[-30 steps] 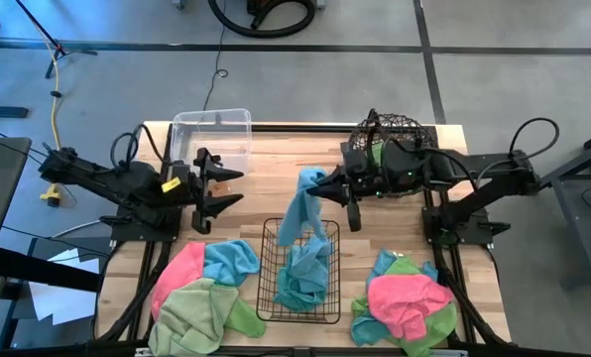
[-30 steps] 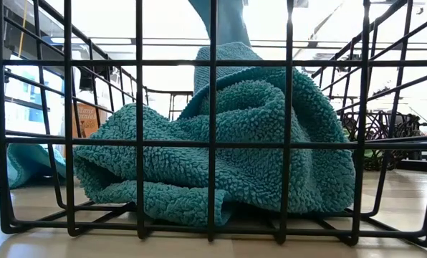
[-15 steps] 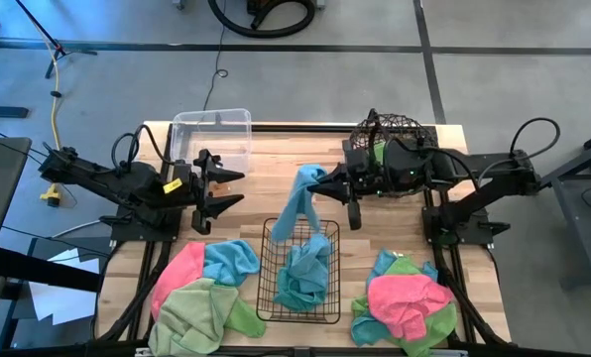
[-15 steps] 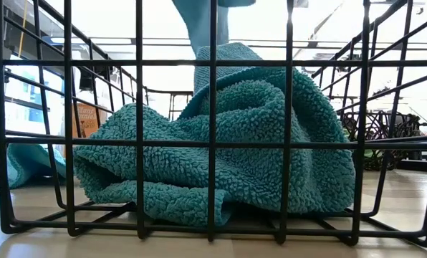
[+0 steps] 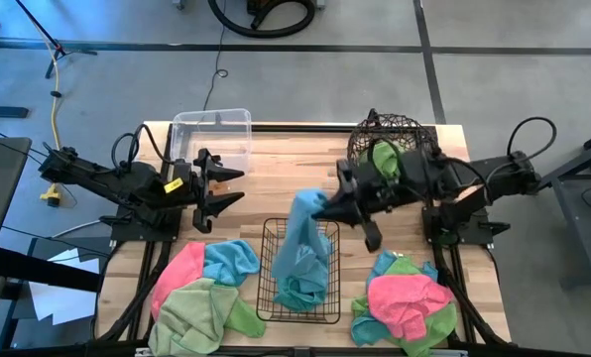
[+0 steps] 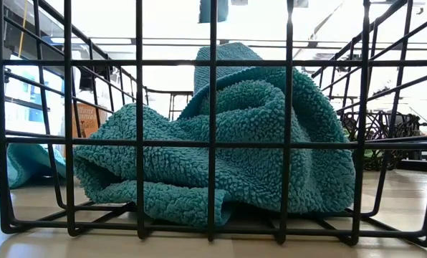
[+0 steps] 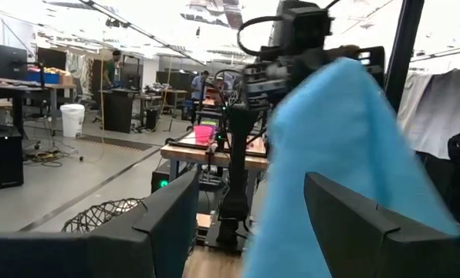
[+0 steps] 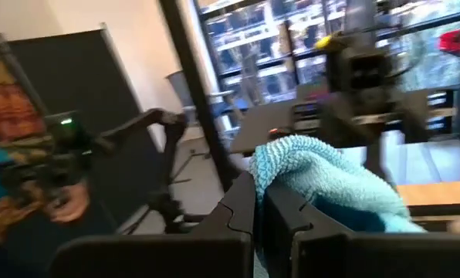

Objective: Sort microfiber towel by color & place in baskets
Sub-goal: Put the blue towel into the bottom basket

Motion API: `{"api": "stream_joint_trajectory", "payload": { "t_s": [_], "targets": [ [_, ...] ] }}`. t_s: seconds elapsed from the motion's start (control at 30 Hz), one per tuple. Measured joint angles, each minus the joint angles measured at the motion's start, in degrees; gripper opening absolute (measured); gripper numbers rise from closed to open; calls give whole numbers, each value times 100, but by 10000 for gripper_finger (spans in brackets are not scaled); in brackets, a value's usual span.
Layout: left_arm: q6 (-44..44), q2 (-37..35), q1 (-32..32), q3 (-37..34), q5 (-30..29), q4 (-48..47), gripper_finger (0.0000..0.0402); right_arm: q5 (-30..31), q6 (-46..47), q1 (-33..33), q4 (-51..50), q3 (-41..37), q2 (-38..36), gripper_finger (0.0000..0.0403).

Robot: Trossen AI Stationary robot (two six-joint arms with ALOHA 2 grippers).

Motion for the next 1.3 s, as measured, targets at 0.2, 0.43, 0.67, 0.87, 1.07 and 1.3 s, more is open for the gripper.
{"api": "stream_joint_trajectory", "payload": {
  "t_s": [0.2, 0.43, 0.67, 0.87, 1.07, 1.3],
  "targets": [
    [35, -1, 0, 0, -2, 4, 225, -206, 175, 284, 212, 0, 157, 0],
    [92, -1, 0, 0, -2, 4, 225, -409, 374, 479, 154, 0, 451, 0],
    [92, -1, 0, 0, -10, 4, 225, -510, 294, 481, -404, 0, 762, 0],
    [92, -1, 0, 0, -11, 4, 225, -390, 294, 405, -1412, -2, 1070, 0],
    [92, -1, 0, 0, -11, 4, 225, -376, 273, 365, -2243, -4, 1617, 0],
    [7, -1, 0, 0, -9, 4, 225, -373, 316, 366, -3508, -7, 2400, 0]
  ]
}}
